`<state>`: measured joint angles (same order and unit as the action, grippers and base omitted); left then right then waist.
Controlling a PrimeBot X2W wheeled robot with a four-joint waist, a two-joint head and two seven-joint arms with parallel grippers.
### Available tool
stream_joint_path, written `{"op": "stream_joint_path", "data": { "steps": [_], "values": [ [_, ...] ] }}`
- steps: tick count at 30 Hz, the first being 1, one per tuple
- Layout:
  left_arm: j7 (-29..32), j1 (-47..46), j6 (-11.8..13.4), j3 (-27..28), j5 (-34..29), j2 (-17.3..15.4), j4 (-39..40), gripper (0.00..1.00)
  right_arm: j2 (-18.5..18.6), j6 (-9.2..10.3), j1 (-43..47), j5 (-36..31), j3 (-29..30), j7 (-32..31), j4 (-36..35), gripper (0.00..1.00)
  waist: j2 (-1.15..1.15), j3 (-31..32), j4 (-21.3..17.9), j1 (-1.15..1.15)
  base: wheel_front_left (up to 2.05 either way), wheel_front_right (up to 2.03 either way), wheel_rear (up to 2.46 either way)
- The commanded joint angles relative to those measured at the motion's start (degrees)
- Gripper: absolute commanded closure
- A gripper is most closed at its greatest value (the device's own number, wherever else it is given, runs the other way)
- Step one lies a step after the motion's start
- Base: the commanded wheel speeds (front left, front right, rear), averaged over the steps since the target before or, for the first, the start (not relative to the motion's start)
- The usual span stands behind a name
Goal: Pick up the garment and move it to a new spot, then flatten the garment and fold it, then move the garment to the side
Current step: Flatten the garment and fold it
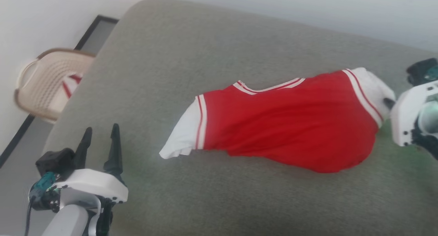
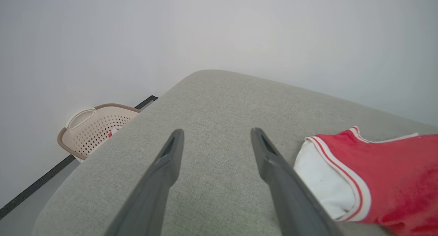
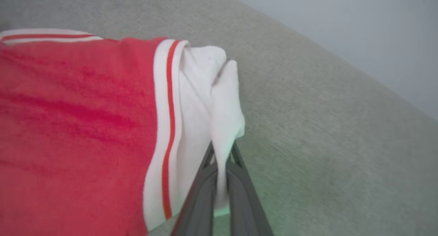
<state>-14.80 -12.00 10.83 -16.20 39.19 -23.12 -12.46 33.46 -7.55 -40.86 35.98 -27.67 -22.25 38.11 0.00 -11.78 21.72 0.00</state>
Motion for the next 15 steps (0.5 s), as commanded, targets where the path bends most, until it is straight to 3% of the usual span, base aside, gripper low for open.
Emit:
{"op": "stream_joint_path", "data": {
  "steps": [1, 10, 15],
  "values": [
    [-0.3, 0.5, 0.1, 0.2, -0.2, -0.1, 0.2, 0.0, 0.8, 0.12, 1.2, 0.5, 0.3, 0.1, -0.4, 1.0, 0.0, 1.3, -1.6, 0.0, 0.0, 0.0, 0.0],
    [0.8, 3.1, 0.8, 0.6, 0.0, -2.4, 1.9, 0.0, 6.8, 0.12, 8.9, 2.6, 5.4, -1.7, -6.0, 1.0, 0.0, 4.7, -6.8, 0.0, 0.0, 0.0, 0.0],
    [1.6, 4.0, 1.1, 0.5, 0.1, -2.9, 2.7, 0.0, 7.0, 0.12, 15.8, 4.0, 9.8, -3.6, -7.2, 1.0, 0.0, 6.0, -8.7, 0.0, 0.0, 0.0, 0.0]
  ]
}}
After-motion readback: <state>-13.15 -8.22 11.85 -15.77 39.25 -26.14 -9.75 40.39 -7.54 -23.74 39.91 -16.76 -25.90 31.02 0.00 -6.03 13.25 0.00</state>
